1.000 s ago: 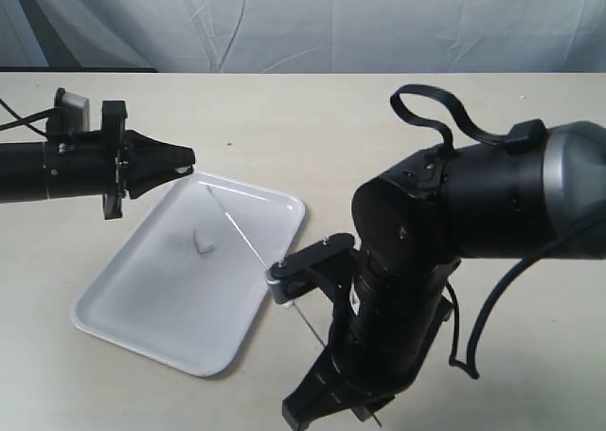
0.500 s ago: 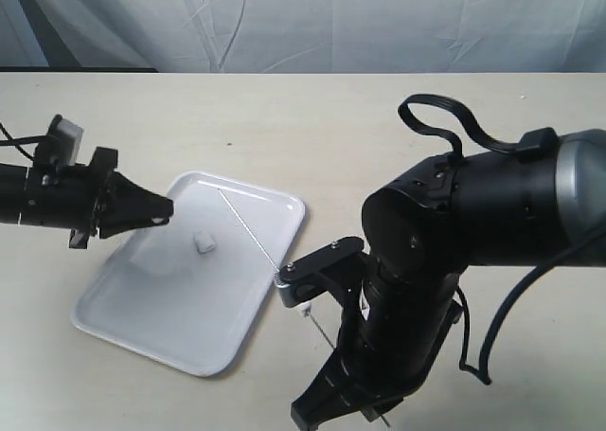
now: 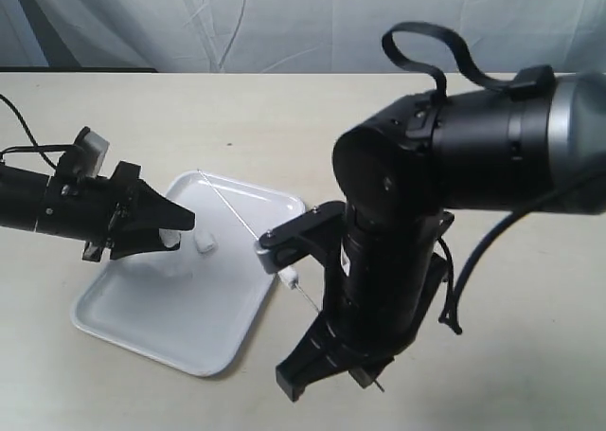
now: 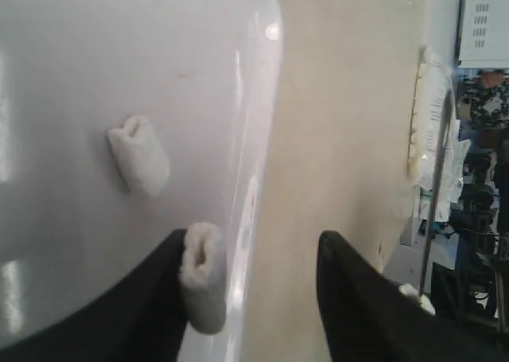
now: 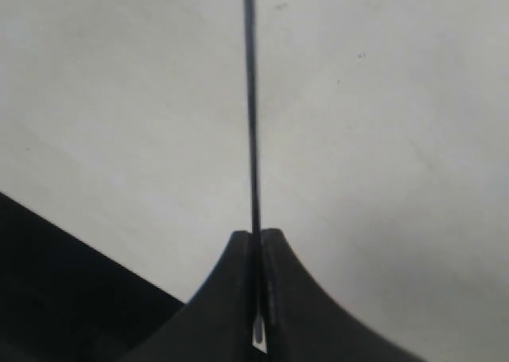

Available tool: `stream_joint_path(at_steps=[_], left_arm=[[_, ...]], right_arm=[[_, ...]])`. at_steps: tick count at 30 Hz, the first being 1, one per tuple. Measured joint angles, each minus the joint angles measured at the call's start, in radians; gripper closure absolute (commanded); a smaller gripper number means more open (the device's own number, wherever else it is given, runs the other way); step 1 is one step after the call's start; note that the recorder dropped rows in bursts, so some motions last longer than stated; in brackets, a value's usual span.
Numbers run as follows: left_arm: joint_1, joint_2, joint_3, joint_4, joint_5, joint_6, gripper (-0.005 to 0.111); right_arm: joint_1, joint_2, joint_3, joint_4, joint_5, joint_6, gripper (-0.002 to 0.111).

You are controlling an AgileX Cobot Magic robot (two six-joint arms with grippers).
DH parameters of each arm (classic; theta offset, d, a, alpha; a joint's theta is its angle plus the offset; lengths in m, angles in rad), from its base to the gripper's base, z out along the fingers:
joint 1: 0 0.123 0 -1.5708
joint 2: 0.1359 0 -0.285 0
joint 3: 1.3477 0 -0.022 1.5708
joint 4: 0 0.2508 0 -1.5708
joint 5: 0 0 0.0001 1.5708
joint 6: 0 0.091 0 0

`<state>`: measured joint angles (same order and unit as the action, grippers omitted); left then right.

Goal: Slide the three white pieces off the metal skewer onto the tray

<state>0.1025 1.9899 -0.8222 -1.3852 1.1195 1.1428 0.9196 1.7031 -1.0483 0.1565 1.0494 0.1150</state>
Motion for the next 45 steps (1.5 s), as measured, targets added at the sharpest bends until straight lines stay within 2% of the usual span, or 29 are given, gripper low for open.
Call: stream_joint_path(at_steps=[4, 8, 11, 18, 23, 37, 45], left_arm=[[0.0, -0.002, 0.0, 0.015, -0.022, 0.009, 0.059], [0.0, -0.002, 0.0, 0.047, -0.064, -0.001, 0.049], [0.0, -0.002, 0.0, 0.05, -0.077, -0.003, 0.046], [0.0, -0.002, -0.002, -0.048, 0.072, -0.006, 0.046], [-0.006, -0.006, -0.005, -0.078, 0.084, -0.022, 0.046], [-0.128, -0.018, -0.005, -0.121, 0.09, -0.066, 0.046], [-0.141, -0.044, -0.005, -0.166, 0.09, -0.072, 0.046]], right_arm=[[-0.025, 0.027, -0.086, -0.006, 0.071, 0.008, 0.109], [-0.029, 0.034, -0.138, -0.016, 0.109, 0.012, 0.109], [-0.029, 0.034, -0.158, -0.016, 0.127, 0.012, 0.109], [-0.031, 0.036, -0.166, -0.026, 0.136, 0.017, 0.109], [-0.045, 0.075, -0.168, -0.028, 0.136, 0.026, 0.109], [-0.048, 0.194, -0.302, 0.006, 0.099, 0.026, 0.109], [-0.048, 0.245, -0.381, 0.027, 0.113, 0.02, 0.109]])
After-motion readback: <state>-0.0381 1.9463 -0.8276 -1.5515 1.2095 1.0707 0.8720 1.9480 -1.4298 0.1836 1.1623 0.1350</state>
